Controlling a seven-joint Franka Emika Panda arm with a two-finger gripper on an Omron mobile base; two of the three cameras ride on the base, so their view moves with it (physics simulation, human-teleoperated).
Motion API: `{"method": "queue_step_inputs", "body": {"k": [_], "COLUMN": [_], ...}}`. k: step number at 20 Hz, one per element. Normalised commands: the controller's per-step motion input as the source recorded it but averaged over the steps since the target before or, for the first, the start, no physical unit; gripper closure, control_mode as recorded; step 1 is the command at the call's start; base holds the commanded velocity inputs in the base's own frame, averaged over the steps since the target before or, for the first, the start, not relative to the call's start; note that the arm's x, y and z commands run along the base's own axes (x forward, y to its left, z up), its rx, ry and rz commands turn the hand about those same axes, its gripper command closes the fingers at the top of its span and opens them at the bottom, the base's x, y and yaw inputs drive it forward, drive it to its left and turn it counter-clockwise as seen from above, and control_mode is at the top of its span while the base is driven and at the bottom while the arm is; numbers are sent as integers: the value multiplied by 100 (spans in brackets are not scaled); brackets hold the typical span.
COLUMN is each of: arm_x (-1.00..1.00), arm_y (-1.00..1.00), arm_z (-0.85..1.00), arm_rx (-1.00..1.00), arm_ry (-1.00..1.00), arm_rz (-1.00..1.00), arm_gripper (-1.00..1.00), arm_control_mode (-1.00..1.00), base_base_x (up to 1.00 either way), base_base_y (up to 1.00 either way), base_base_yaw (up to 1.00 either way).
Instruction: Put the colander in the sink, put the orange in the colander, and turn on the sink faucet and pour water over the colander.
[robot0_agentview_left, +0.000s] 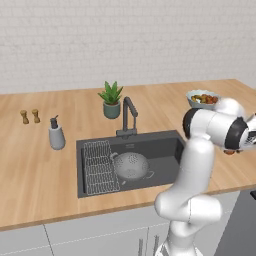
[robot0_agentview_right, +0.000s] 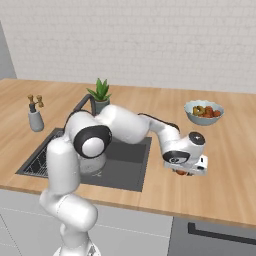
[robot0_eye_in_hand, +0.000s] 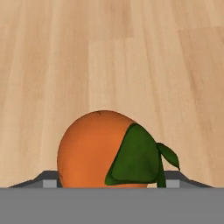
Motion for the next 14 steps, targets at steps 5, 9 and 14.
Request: {"method": "queue_step_inputs", "body": {"k": [5, 9, 14], "arm_x": [-74, -44, -28], "arm_y": [41, 94, 100], "arm_z": [53, 53, 23], "arm_rx": [0, -2, -4], "arm_ry": [-5, 0, 0], "arm_rz": [-2, 0, 3], "arm_gripper": [100, 100, 100], "arm_control_mode": [-100, -100, -100], "base_base_x": [0, 0, 0], "base_base_y": [0, 0, 0], "base_base_yaw": [0, 0, 0]}}
